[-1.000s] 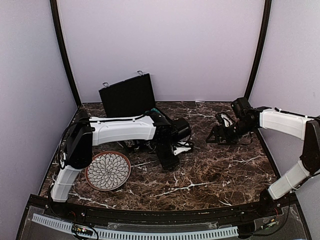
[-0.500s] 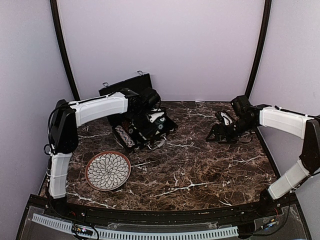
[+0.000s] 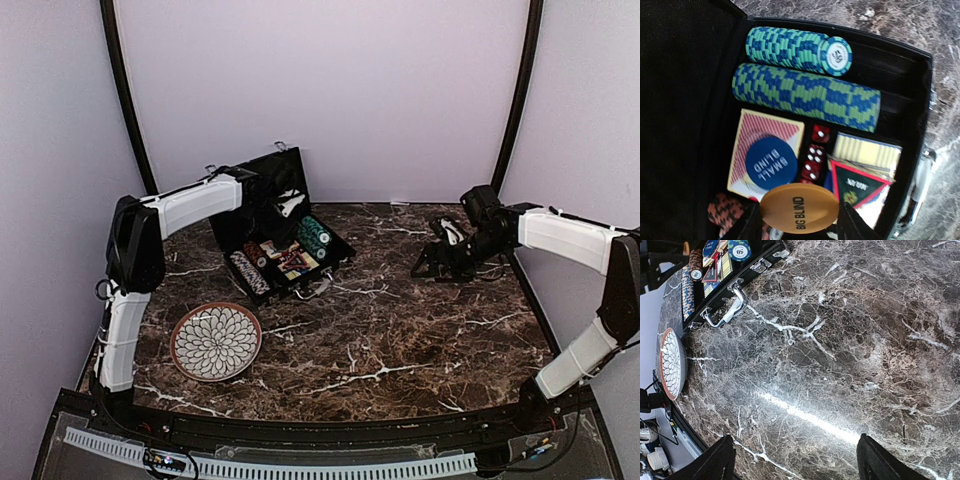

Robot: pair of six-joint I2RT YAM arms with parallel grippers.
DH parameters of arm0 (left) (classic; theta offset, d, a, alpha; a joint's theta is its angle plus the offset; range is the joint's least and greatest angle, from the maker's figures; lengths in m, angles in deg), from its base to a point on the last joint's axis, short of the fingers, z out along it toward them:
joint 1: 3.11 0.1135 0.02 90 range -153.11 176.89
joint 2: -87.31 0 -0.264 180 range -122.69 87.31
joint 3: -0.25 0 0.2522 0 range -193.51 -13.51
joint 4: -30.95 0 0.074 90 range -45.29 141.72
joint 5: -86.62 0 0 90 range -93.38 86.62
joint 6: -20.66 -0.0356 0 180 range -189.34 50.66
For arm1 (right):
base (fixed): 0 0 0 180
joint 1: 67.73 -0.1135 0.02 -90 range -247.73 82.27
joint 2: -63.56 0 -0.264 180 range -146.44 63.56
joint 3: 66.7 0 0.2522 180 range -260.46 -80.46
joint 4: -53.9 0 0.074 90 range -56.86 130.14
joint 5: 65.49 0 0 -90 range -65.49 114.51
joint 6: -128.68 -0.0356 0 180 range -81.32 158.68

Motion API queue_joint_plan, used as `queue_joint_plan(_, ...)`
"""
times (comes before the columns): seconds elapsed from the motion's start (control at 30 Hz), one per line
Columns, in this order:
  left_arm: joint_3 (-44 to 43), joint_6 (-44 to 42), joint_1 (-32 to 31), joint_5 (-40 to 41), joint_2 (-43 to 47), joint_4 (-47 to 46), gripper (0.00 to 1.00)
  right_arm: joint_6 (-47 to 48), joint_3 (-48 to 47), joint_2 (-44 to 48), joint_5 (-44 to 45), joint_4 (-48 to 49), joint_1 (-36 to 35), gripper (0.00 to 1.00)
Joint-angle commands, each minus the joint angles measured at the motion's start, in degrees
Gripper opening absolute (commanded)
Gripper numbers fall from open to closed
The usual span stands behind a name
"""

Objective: Pack up texas hold em set
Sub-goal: Place the big blind button on the dice, then close the lid of the box for the chip case.

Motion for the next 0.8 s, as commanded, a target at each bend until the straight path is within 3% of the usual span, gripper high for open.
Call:
queue_joint_plan(0.0,-4.1,-1.6,1.5,0.6,-3.1,-0.9,0.53,-0.6,-1.8,-0.5,0.0,-0.6,0.4,0.85)
queue_joint_plan(0.13,-7.0,-2.4,2.1,0.1,-5.0,-1.0,0.63,-0.9,-1.5,-0.4,0.1,-0.5,0.4,0.85)
queue_joint_plan(0.23,-8.2,-2.7,2.1,1.3,-5.0,-1.4,0.79,-1.0,-1.4,-0.3,0.1,-0.4,0.4,0.85)
queue_joint_plan(0.3,-9.9,-2.7,2.1,1.3,-5.0,-0.6,0.84,-1.0,-1.0,-0.2,0.1,-0.3,0.4,0.85)
queue_joint_plan(0.53,-10.1,-0.8,2.1,-3.1,1.6,-0.3,0.92,-1.4,-0.2,0.0,0.0,0.7,0.4,0.86)
queue_joint_plan(0.77,-5.5,2.9,2.9,0.3,11.4,-3.7,0.99,-1.0,-1.3,-0.3,0.9,0.7,0.4,0.86)
